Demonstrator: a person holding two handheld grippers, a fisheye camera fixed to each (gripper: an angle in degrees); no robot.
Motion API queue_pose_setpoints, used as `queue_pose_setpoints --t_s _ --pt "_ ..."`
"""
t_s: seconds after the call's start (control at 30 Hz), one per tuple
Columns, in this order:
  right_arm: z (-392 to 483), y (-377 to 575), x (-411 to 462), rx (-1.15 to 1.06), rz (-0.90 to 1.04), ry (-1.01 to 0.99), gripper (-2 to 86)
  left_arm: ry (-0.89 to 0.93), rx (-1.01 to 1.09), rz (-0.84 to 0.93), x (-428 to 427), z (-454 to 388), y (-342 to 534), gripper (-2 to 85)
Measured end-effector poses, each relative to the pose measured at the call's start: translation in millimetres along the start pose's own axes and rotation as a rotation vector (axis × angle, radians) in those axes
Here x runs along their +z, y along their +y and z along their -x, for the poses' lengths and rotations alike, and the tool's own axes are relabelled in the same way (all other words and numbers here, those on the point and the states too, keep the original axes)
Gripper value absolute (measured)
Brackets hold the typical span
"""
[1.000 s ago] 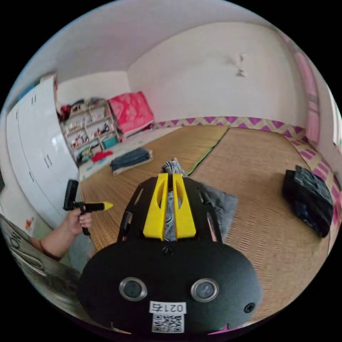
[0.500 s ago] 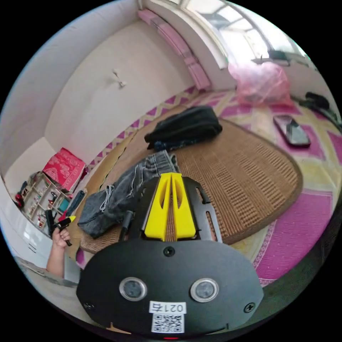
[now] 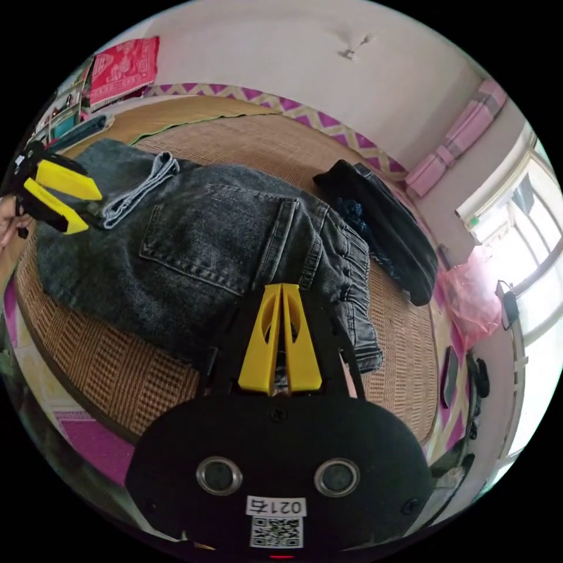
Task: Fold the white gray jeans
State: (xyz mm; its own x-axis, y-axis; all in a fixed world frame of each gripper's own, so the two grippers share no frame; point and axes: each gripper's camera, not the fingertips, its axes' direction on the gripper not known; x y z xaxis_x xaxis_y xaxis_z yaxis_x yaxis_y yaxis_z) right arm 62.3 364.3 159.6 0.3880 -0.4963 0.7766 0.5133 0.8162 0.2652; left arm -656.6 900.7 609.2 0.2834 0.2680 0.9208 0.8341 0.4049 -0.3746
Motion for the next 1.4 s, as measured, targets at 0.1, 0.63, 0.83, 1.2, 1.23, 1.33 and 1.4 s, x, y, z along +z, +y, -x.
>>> queue_pose_setpoints --t_s 0.1,0.63,0.83,1.2,1.23,1.33,1.4 --pt "4 -2 1 0.011 0.013 -0.026 -0.7 -0.037 0.032 0.012 11 -1 3 11.4" --pt "8 -6 4 0.058 0.016 -0.138 -0.8 0.145 -0.372 -0.392 -96 196 200 -0.9" --pt "5 -9 8 0.070 0.017 -0.159 -0.9 -0.060 -0.738 -0.695 -258 329 479 -1.0" --pt "-16 -20 19 0.135 0.018 -0.254 -1.0 0.000 -1.326 -0.646 -179 475 884 -0.9" --pt "-16 -23 20 0.132 0.019 -0.247 -1.0 0.052 -1.328 -0.735 -174 476 902 -0.9" --pt "-20 -32 19 0.112 0.022 -0.249 -0.9 0.065 -1.340 -0.888 -179 468 928 -0.6" --pt "-25 -46 9 0.050 0.015 -0.276 -0.7 -0.069 -1.303 -0.915 -203 454 922 -0.2"
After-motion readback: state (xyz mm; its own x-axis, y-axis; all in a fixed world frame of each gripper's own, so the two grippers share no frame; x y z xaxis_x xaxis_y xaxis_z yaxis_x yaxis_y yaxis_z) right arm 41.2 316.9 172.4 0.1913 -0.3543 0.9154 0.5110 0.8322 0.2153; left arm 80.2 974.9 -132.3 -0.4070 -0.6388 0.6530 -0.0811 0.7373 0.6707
